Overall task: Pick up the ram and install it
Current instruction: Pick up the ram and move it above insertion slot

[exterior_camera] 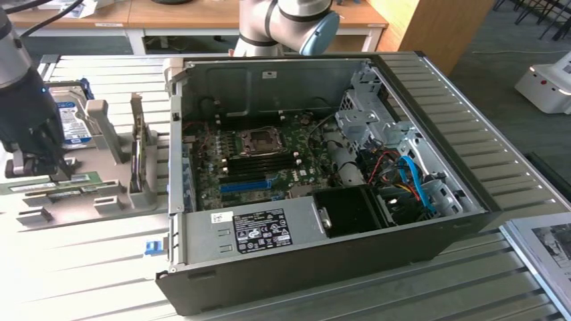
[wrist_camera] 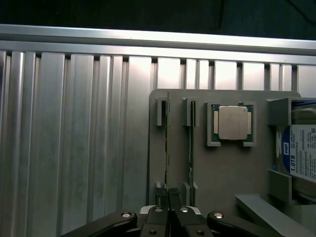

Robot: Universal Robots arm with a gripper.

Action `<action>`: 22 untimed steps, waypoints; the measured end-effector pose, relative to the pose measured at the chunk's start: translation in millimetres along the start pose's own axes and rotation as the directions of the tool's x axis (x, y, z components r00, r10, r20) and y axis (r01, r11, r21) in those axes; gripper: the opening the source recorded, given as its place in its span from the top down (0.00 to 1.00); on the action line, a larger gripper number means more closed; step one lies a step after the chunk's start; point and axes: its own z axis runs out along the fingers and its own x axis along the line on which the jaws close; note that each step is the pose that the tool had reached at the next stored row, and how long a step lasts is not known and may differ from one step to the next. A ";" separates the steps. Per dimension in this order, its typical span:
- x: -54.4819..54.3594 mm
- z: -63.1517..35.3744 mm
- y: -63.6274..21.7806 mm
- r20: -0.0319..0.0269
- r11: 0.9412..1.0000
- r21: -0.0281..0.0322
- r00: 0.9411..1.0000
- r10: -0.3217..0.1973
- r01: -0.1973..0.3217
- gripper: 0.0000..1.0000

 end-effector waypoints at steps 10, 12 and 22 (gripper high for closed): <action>-0.3 -14.0 0.5 0.000 1.000 0.000 1.000 0.000 0.000 0.89; -0.3 -16.2 0.6 0.000 1.000 0.000 1.000 0.000 0.000 0.89; -0.6 -28.6 1.0 0.000 1.000 0.000 1.000 0.000 0.000 0.89</action>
